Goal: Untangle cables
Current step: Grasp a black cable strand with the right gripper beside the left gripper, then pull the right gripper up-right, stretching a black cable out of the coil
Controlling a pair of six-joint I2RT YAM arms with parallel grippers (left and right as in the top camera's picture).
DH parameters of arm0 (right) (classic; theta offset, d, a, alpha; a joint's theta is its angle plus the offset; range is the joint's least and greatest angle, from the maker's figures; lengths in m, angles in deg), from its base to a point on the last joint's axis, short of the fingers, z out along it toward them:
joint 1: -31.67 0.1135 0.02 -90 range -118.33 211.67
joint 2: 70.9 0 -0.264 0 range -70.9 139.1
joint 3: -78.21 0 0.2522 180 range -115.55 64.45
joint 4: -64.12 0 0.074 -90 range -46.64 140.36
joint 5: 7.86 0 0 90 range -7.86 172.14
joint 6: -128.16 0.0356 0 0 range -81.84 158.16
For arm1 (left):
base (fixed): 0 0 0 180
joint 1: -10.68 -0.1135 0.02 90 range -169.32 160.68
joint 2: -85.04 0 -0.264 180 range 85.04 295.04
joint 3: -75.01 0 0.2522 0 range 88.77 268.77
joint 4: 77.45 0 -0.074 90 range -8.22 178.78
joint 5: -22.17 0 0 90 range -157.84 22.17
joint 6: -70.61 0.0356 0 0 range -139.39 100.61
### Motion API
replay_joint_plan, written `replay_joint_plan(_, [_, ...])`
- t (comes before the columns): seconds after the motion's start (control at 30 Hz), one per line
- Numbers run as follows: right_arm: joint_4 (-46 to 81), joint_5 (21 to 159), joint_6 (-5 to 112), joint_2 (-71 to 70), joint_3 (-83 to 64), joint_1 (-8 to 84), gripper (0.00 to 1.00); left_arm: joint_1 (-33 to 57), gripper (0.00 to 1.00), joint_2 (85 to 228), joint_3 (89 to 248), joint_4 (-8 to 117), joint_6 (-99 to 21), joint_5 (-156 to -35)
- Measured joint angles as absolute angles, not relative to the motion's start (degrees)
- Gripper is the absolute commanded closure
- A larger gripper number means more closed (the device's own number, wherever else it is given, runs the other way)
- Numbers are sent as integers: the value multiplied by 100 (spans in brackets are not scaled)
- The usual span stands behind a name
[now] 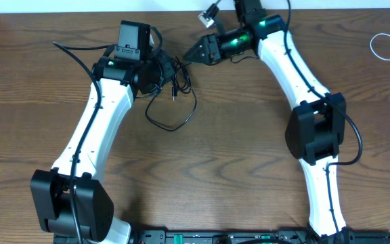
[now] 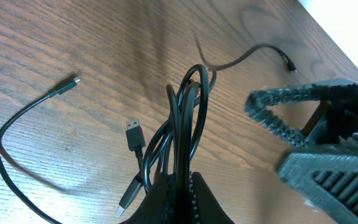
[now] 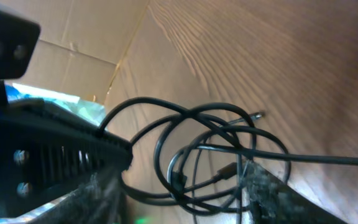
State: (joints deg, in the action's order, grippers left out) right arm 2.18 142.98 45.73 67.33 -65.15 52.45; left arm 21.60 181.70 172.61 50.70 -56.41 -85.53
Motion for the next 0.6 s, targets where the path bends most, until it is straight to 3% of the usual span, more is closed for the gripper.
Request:
replay_joint_plan(0.33, [354, 13194, 5443, 6729, -6518, 5804, 55, 2160, 92, 18170, 17261, 5057, -5641, -8594])
replay_joint_plan(0.6, [380, 12317, 5880, 6727, -6483, 6160, 88, 2129, 92, 18170, 17261, 4991, -5641, -8717])
